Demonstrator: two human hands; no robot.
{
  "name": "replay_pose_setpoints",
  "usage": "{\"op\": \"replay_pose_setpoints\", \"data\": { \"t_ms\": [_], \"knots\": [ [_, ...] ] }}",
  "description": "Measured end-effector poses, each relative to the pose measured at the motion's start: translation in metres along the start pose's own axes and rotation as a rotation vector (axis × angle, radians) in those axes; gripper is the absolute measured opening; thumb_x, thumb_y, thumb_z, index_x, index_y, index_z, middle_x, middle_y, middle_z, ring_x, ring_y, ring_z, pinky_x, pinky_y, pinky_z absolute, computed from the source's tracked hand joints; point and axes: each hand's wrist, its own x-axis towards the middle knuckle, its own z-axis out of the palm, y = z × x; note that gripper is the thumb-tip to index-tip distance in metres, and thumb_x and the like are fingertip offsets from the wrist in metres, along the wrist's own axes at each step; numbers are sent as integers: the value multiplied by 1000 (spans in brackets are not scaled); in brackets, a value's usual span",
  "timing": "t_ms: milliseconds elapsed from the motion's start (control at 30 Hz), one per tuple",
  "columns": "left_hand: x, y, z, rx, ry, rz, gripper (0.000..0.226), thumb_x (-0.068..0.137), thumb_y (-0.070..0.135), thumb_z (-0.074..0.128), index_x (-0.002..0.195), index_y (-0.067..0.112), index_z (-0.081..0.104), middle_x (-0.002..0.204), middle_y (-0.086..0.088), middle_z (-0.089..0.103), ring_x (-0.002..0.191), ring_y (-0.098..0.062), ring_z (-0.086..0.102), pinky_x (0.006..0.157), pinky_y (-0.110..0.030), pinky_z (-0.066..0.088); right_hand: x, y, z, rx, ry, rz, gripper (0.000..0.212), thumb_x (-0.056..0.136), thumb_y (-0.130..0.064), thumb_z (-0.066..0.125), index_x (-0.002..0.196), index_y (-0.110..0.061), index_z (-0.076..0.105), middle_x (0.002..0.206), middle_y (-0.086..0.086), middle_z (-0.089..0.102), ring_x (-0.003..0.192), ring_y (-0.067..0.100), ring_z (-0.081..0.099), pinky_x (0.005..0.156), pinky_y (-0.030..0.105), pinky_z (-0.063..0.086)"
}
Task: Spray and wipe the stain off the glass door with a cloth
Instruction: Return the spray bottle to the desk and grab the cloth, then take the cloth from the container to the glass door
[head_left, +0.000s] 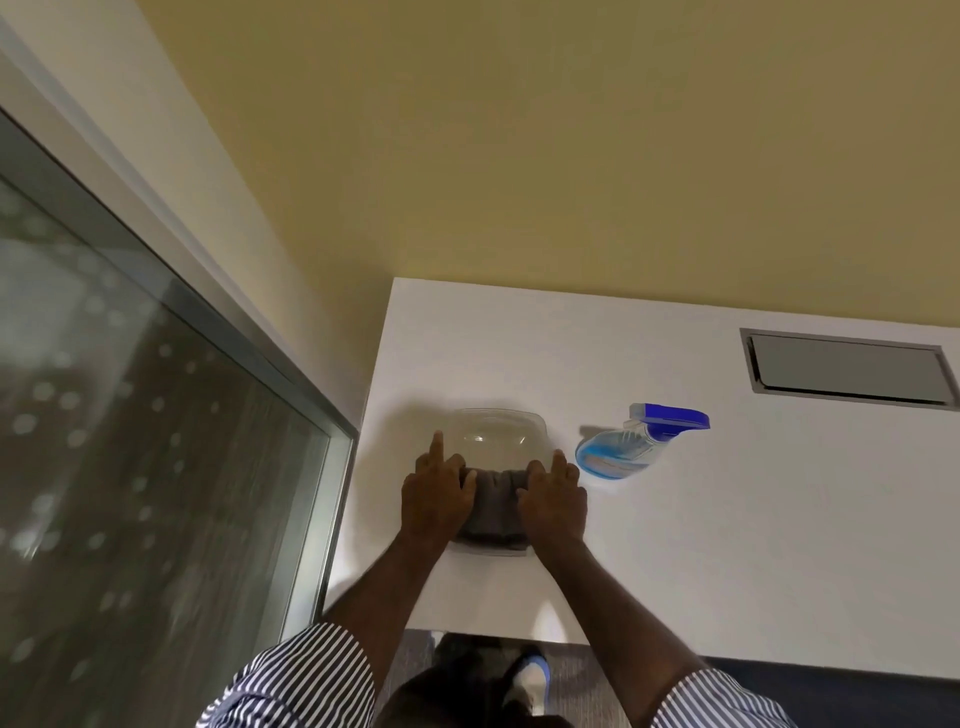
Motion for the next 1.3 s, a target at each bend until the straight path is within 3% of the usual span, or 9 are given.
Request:
{"op": "replay_pose_setpoints", "data": {
  "t_ms": [267,367,467,567,700,833,967,1200,1300],
  "knots": [
    [0,-3,2,-33,20,49,17,86,33,61,86,16,56,160,-7,38,120,-28,58,77,-33,58,-3,2,11,113,172,-44,17,85,-23,68,99,-15,69,161,20,37,146,43,39,108,50,49],
    [-1,-5,4,-19,81,89,16,83,31,65,83,17,58,159,-9,38,139,-31,46,96,-41,56,-7,4,12,174,214,-60,15,80,-26,71,93,-18,68,166,16,29,152,41,28,117,52,39],
    [-1,-8,7,21,134,118,13,82,32,65,83,20,59,163,-8,32,151,-33,29,117,-59,35,-10,4,10,269,235,-72,13,78,-24,74,87,-20,65,167,11,27,153,39,26,120,52,33],
    [-3,-9,8,37,177,149,13,80,32,66,82,23,58,163,-7,32,154,-34,24,122,-63,23,-13,3,6,367,268,-84,16,77,-24,76,86,-21,63,163,7,33,151,38,30,121,55,32],
    [-4,-10,6,17,205,175,13,78,31,67,81,24,56,161,-5,35,154,-32,24,121,-66,21,-23,-3,-6,520,393,-85,57,66,-7,85,106,-18,46,146,22,52,138,49,46,111,71,37],
    [-5,-11,5,-44,237,182,15,78,29,67,80,23,53,158,-3,38,152,-28,29,122,-66,18,-18,5,3,491,346,-105,19,73,-24,75,86,-16,64,152,8,47,143,32,37,120,64,30],
    [-5,-13,6,-95,262,190,12,79,28,66,83,21,57,156,-4,42,150,-27,34,123,-65,17,-16,7,5,482,360,-135,18,73,-29,70,84,-16,64,152,6,48,143,32,41,124,60,24],
    [-9,-22,1,-10,199,207,24,86,41,61,102,25,69,166,-6,29,155,-30,24,125,-60,7,-20,9,4,584,431,-155,29,71,-22,69,96,-22,53,149,13,52,141,30,35,118,69,27],
    [-11,-24,-1,25,193,213,23,86,42,62,101,26,68,167,-6,28,155,-30,22,124,-61,6,-16,13,9,534,380,-164,16,72,-26,66,86,-19,61,152,8,49,145,29,34,122,65,24]
  ]
}}
